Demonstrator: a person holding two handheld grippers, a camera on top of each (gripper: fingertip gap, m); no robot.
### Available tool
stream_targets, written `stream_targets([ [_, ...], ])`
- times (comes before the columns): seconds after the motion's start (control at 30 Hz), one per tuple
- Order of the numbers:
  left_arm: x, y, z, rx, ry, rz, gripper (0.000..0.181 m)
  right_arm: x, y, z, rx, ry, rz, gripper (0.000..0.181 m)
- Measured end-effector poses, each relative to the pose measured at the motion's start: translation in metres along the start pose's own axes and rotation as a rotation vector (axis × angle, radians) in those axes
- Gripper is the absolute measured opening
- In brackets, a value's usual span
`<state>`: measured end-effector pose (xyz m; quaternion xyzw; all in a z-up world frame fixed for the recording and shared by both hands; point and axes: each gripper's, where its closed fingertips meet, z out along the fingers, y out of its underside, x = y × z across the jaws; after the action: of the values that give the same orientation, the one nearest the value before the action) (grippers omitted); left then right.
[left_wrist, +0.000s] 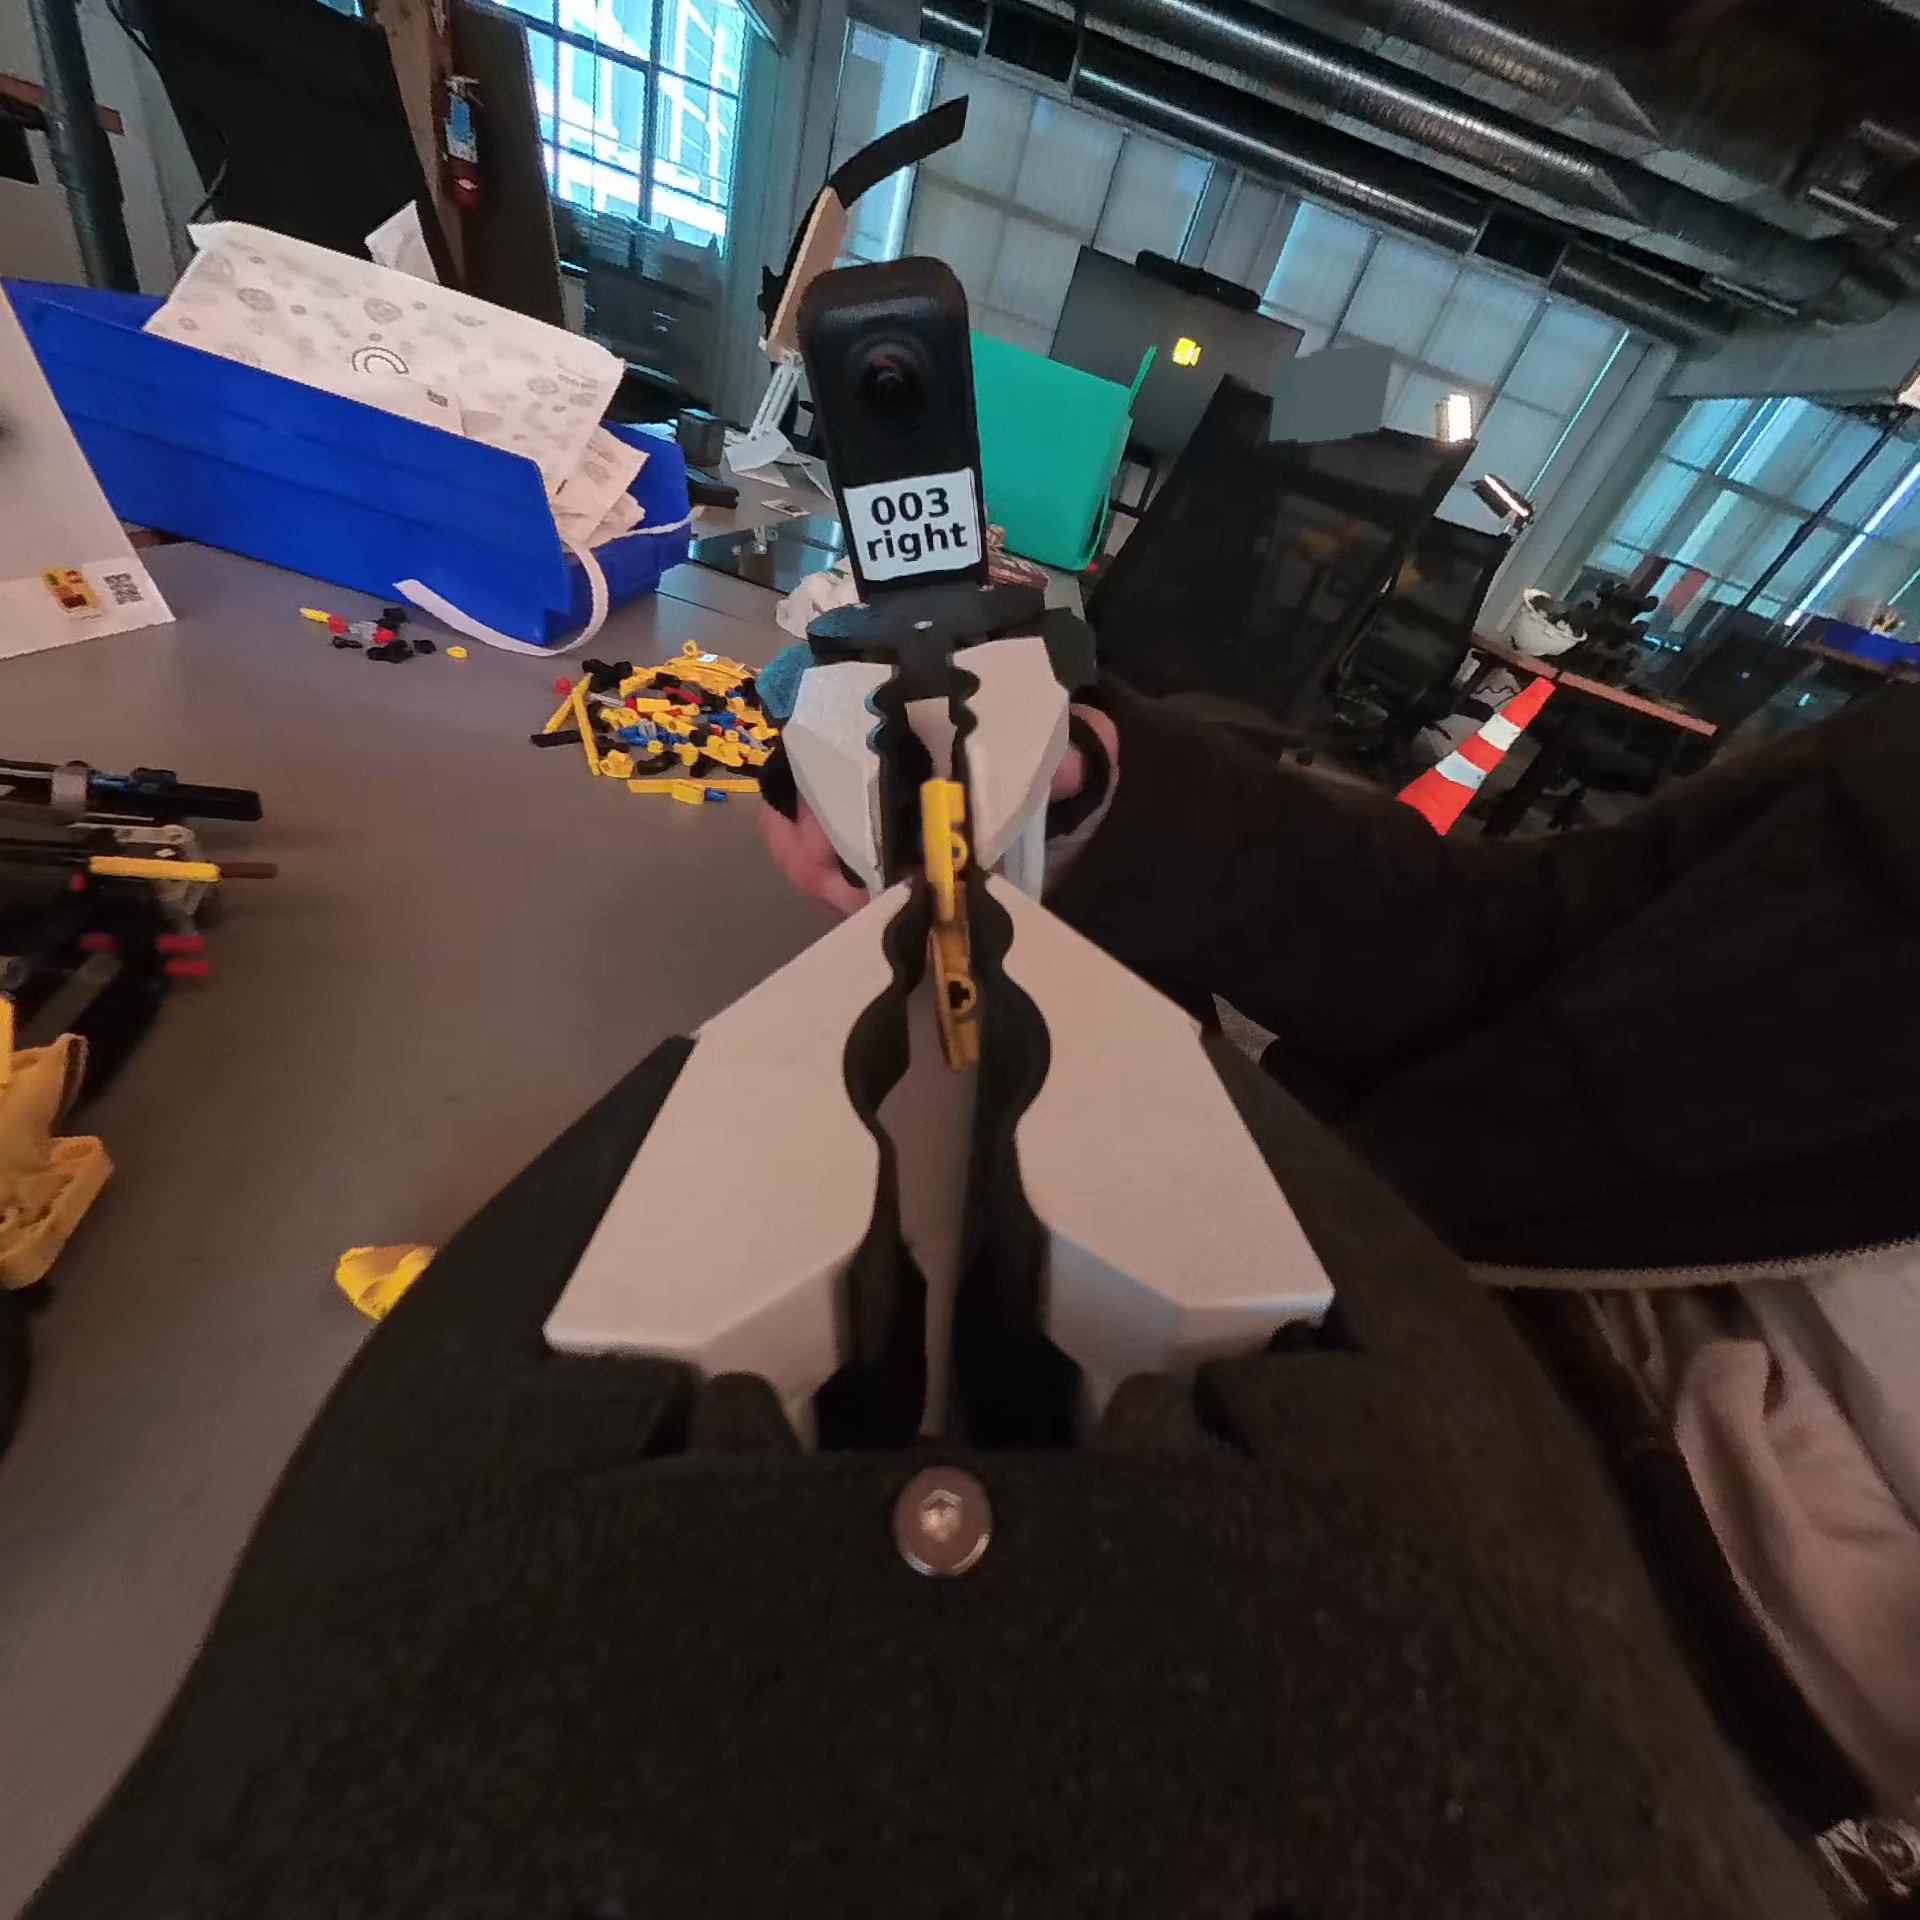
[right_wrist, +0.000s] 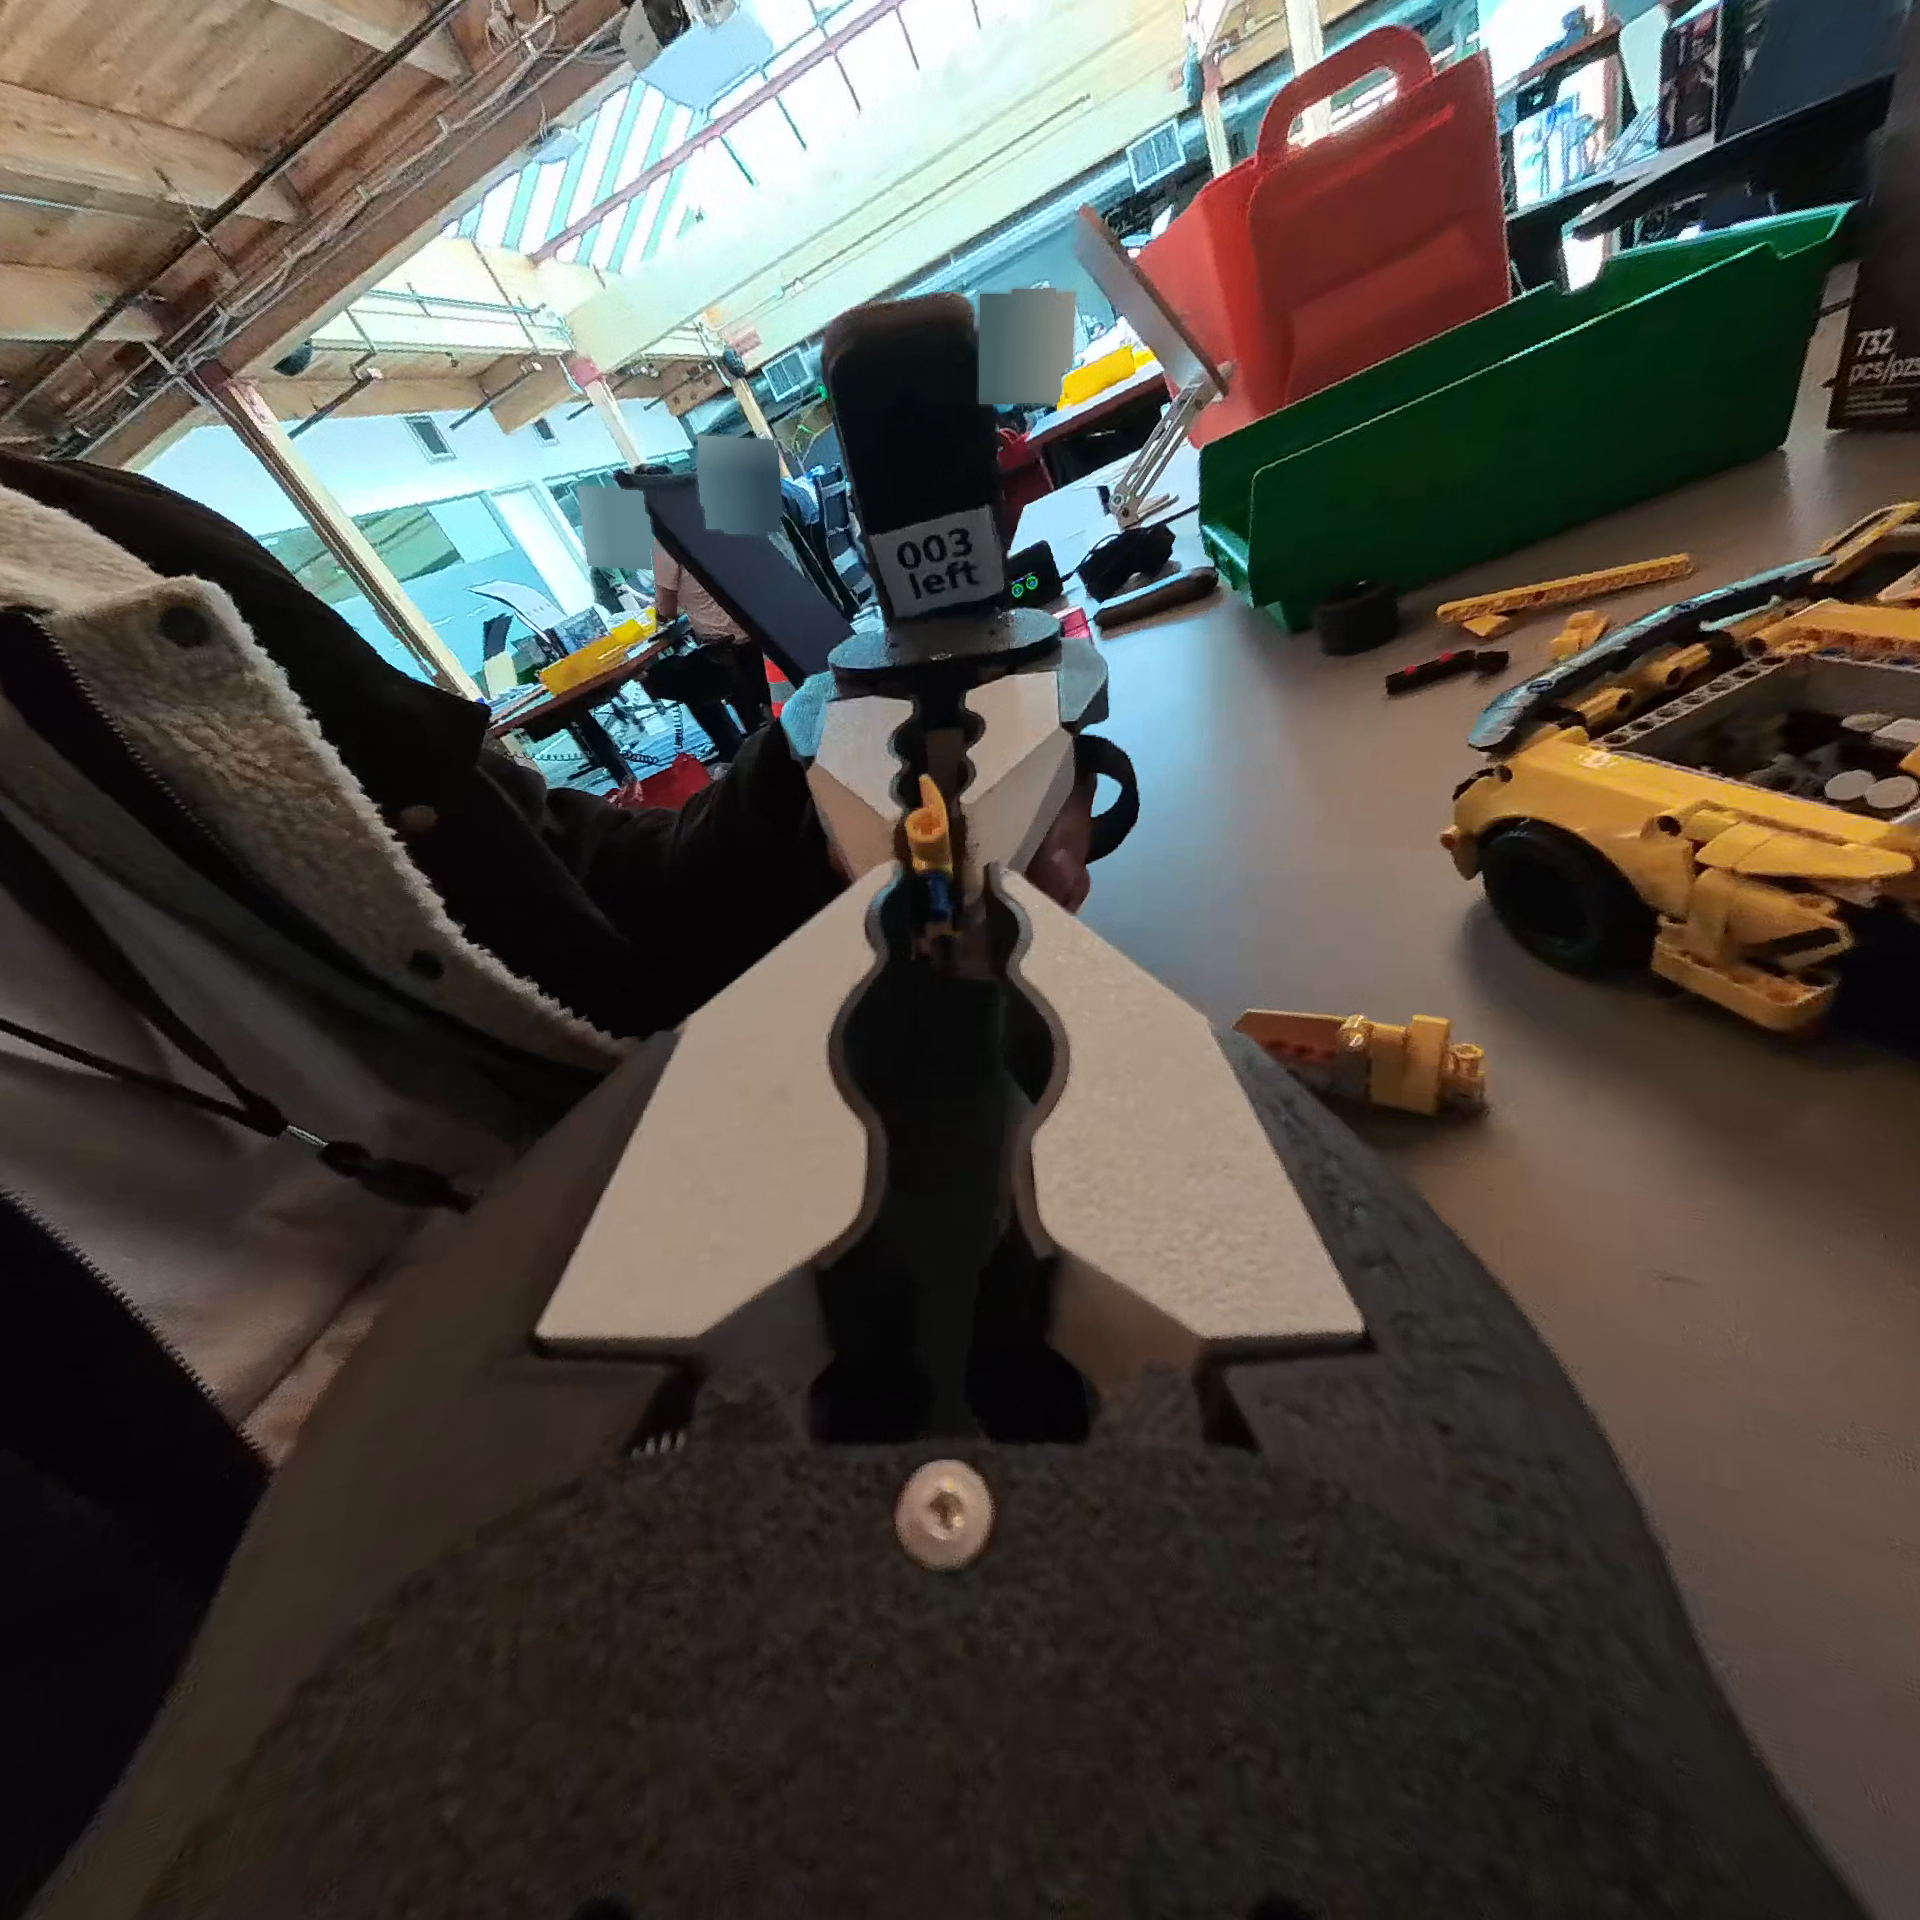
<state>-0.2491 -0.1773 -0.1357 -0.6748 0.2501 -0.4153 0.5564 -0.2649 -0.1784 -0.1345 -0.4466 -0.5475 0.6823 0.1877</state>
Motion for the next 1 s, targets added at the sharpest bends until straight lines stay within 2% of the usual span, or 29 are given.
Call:
stream_targets([
  [0.53,0.002,0.007,-0.001,-0.042,0.026,-0.038,0.006,-0.002,0.012,-0.004,-0.086,0.002,-0.039,0.005],
  [0.7,0.003,0.007,-0.003,-0.052,-0.018,0.067,0.006,-0.005,0.015,-0.004,-0.120,-0.014,-0.021,0.004],
  [0.8,0.003,0.005,-0.004,-0.042,-0.024,0.056,0.006,-0.004,0.016,-0.003,-0.130,-0.011,-0.021,0.005],
  [0.83,0.001,-0.003,-0.009,0.011,-0.042,0.056,0.006,-0.003,0.017,-0.005,-0.144,-0.007,-0.022,0.004],
  [0.87,-0.004,-0.027,-0.025,0.161,-0.050,0.020,0.006,0.011,0.039,-0.012,-0.268,0.067,-0.012,0.004],
  [0.9,-0.015,-0.057,-0.056,0.369,-0.034,-0.080,0.006,0.025,0.057,-0.021,-0.343,0.143,0.003,0.003],
  [0.93,-0.033,-0.072,-0.083,0.496,-0.031,-0.188,0.005,0.022,0.052,-0.022,-0.292,0.121,0.045,0.003],
  [0.97,-0.046,-0.074,-0.095,0.525,-0.046,-0.236,0.005,0.013,0.038,-0.021,-0.233,0.077,0.028,0.003],
  [1.0,-0.047,-0.072,-0.094,0.507,-0.064,-0.223,0.006,0.013,0.030,-0.022,-0.205,0.090,0.005,0.003],
])
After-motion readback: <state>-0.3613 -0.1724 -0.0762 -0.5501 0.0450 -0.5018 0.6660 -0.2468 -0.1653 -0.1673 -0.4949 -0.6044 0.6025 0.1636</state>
